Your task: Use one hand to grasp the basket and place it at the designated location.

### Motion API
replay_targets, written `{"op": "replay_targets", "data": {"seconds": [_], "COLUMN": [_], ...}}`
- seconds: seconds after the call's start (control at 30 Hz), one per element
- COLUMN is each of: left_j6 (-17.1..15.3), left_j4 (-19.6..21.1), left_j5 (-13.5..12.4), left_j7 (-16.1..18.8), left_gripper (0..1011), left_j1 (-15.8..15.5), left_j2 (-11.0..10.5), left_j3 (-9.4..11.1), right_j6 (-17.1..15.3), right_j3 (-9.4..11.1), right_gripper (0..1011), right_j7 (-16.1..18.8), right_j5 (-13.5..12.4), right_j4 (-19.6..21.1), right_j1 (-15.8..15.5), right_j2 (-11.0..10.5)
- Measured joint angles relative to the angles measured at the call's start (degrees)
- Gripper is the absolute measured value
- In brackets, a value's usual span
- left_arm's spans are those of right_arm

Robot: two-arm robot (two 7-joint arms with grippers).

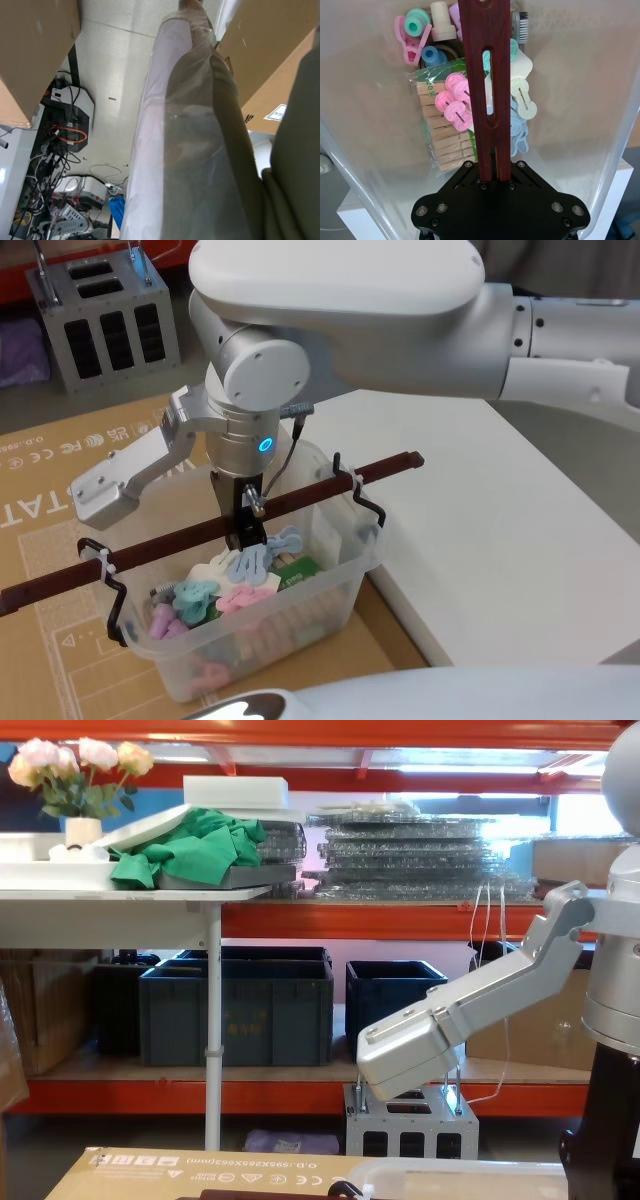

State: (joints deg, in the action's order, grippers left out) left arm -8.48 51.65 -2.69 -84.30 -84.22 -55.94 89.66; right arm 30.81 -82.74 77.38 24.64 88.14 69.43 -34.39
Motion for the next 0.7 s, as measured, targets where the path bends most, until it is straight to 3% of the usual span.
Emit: {"op": "replay_targets", "data": {"seconds": [0.2,0.7], "left_j6": [0.00,0.00], "left_j4": [0.00,0.00], "left_j5": [0.01,0.00], "left_j7": [0.00,0.00], "left_gripper": [0,0], "left_j1": [0.00,0.00], "left_j2": [0.00,0.00], "left_j3": [0.00,0.00], "right_j6": [-0.09,-0.63], "right_j3": [-0.24,-1.10], "right_gripper": [24,475], "right_j7": [-0.73,-2.63], "right_j5": [-0.59,-1.61], "right_j4": [0.63,2.68], "right_j1": [0.40,1.58], "right_j2": [-0.79,-3.22]}}
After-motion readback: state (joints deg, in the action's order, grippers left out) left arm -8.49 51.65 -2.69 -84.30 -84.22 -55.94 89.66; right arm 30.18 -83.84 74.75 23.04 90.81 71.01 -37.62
